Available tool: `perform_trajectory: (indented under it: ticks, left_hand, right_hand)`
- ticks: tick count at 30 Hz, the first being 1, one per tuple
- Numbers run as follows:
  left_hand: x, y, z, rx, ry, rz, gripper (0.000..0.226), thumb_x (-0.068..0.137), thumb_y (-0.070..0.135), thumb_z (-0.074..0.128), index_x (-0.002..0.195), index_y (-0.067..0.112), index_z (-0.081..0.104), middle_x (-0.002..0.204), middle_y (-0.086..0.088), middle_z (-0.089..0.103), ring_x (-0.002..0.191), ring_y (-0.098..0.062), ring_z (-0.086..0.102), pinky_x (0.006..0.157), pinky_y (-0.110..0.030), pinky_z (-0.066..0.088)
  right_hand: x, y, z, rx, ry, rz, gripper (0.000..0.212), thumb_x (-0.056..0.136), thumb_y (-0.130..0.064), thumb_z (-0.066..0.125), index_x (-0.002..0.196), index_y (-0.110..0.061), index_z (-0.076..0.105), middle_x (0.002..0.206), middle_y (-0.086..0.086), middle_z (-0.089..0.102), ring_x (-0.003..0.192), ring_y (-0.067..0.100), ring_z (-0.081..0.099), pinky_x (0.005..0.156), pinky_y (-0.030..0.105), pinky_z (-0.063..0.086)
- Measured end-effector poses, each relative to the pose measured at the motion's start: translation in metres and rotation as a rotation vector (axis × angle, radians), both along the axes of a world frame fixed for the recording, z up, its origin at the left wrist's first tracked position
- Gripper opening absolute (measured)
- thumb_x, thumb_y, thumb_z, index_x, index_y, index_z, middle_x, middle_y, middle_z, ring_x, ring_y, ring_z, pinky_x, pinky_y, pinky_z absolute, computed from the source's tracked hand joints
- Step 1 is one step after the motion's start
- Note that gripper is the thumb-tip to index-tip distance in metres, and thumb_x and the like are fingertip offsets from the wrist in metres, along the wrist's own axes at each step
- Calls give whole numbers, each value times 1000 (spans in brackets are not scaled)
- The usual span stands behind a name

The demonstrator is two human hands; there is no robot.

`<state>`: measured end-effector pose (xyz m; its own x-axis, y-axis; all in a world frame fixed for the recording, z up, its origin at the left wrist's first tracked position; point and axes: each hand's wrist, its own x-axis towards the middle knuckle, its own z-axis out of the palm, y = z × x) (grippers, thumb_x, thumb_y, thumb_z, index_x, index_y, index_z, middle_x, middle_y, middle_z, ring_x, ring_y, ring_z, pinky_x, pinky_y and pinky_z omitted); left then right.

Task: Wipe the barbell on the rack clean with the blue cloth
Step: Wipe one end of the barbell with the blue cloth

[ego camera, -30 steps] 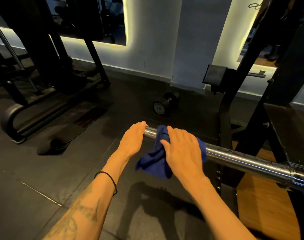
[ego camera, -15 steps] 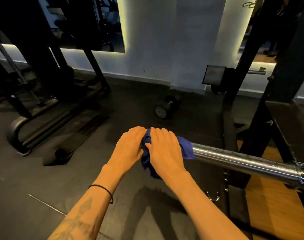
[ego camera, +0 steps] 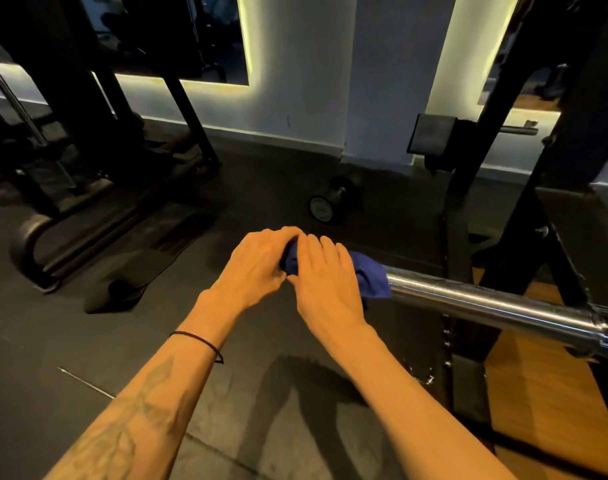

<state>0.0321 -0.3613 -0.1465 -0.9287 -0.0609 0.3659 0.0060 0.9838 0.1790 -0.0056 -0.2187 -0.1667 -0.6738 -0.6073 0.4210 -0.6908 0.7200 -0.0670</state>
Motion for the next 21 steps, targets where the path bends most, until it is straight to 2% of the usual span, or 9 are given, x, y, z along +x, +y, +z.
perform_trajectory:
  ticks: [2,5,9,12,15,17,19,21]
  left_hand:
    - [-1,-2,5,13,-38,36,56,76,16,78,124,18,50,103,-6,66,90,-25,63,78,-41,52]
    - [-1,-8,4,-9,-69,19,49,78,26,77,120,21,54,100,-6,63,89,-26,59,75,-37,45]
    - [-1,-14,6,20,-147,69,60,76,42,82,126,30,53,105,-3,52,92,-18,49,74,-30,36]
    - [-6,-17,11,8,-224,55,59,78,44,79,129,32,52,106,0,49,97,-18,51,77,-28,36]
    - [-8,-15,13,56,-237,1,53,82,35,78,130,28,55,116,-1,59,111,-20,52,87,-34,44]
    - [-2,-10,12,88,-163,-36,47,81,22,79,124,22,60,119,-2,63,114,-21,55,96,-41,47]
    - [5,-5,4,48,-69,-60,48,78,15,80,122,16,61,120,-2,61,110,-22,57,95,-41,48]
    - [9,0,-8,-6,8,-46,54,74,14,80,123,14,58,121,-2,57,105,-22,55,90,-37,48]
  right_hand:
    - [0,-3,-1,10,25,39,49,93,-36,66,133,-13,49,117,6,55,108,26,52,100,43,41]
    - [-7,17,-2,-10,52,41,41,92,-38,66,123,-15,51,107,3,55,97,25,52,89,41,44]
    - [-11,48,-4,-71,-9,-36,29,92,-35,67,110,-15,54,99,3,57,89,25,55,85,40,45]
    - [-8,48,-3,-67,-30,-101,35,90,-36,70,113,-15,54,104,5,58,95,25,55,91,41,43]
    - [-5,23,1,-29,-2,-95,42,89,-36,71,120,-15,52,109,5,57,100,24,53,94,40,42]
    - [-3,5,-1,9,25,-40,49,90,-36,71,128,-12,50,113,7,57,105,26,54,99,41,41]
    - [-4,-3,-3,34,40,-3,59,87,-37,75,133,-11,50,116,7,59,109,27,56,103,42,42]
    - [-6,3,-6,-26,53,7,56,81,-37,81,123,-12,54,105,6,61,97,26,60,93,42,48]
